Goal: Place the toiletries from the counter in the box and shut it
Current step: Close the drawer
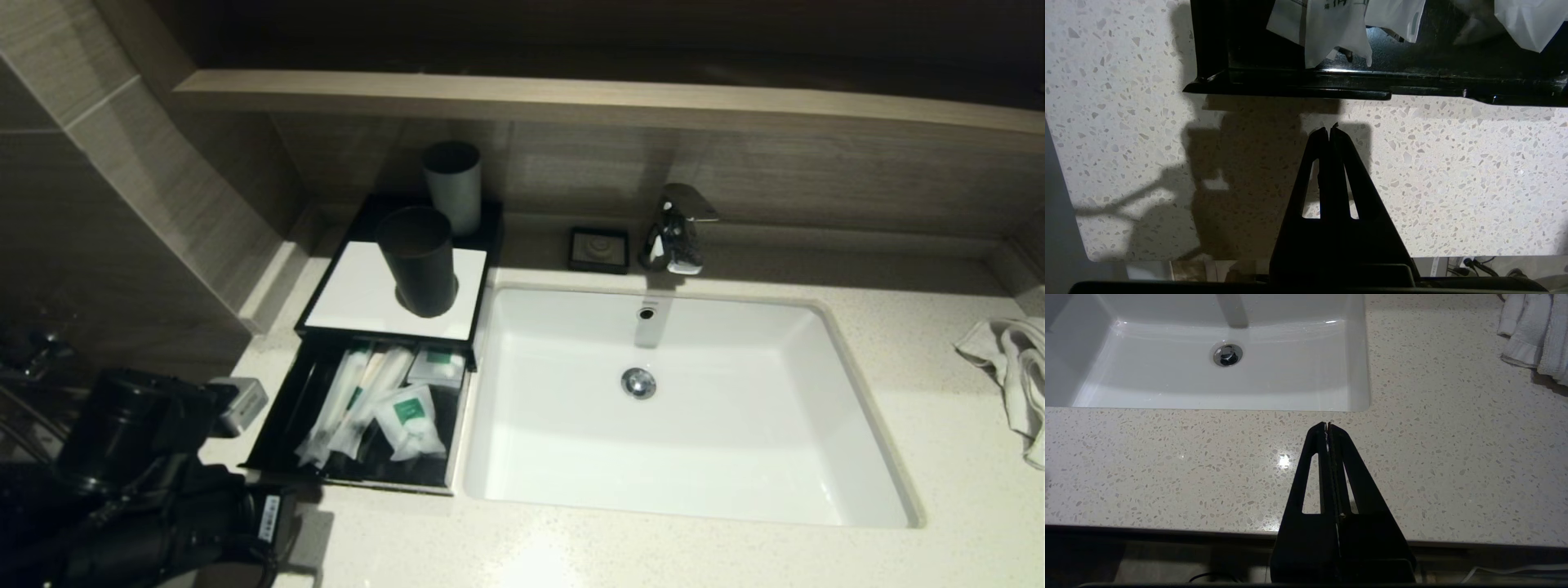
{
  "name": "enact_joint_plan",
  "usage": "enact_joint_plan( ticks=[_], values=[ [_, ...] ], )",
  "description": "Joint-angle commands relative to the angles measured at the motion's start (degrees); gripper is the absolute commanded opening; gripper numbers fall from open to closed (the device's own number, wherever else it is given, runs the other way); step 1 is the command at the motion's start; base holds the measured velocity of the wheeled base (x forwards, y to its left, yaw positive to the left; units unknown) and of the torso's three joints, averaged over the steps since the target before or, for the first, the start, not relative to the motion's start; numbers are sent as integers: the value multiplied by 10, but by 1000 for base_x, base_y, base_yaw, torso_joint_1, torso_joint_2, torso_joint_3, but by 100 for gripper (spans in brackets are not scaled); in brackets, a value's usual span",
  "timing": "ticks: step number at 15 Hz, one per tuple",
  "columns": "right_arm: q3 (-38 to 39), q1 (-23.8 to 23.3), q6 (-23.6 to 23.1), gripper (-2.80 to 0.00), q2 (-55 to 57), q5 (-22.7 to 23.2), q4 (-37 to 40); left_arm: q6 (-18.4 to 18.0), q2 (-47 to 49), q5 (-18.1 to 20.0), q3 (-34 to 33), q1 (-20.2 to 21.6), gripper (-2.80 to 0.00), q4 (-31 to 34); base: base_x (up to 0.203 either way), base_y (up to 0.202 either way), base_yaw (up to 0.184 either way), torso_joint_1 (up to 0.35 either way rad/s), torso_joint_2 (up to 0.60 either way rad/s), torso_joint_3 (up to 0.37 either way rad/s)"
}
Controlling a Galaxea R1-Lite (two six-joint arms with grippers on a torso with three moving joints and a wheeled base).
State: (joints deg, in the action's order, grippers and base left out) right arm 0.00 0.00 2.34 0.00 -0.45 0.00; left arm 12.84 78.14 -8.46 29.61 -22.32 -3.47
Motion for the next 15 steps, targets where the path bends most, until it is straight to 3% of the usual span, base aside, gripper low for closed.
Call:
enact_joint_plan(
  ticks=[1,15],
  values=[
    [0,0,0,-280,1,0,0,1,13,-1,10,0,-280,-2,0,0,0,0,0,0],
    [0,0,0,-280,1,0,0,7,66,-13,60,1,-280,-27,0,0,0,0,0,0]
  ],
)
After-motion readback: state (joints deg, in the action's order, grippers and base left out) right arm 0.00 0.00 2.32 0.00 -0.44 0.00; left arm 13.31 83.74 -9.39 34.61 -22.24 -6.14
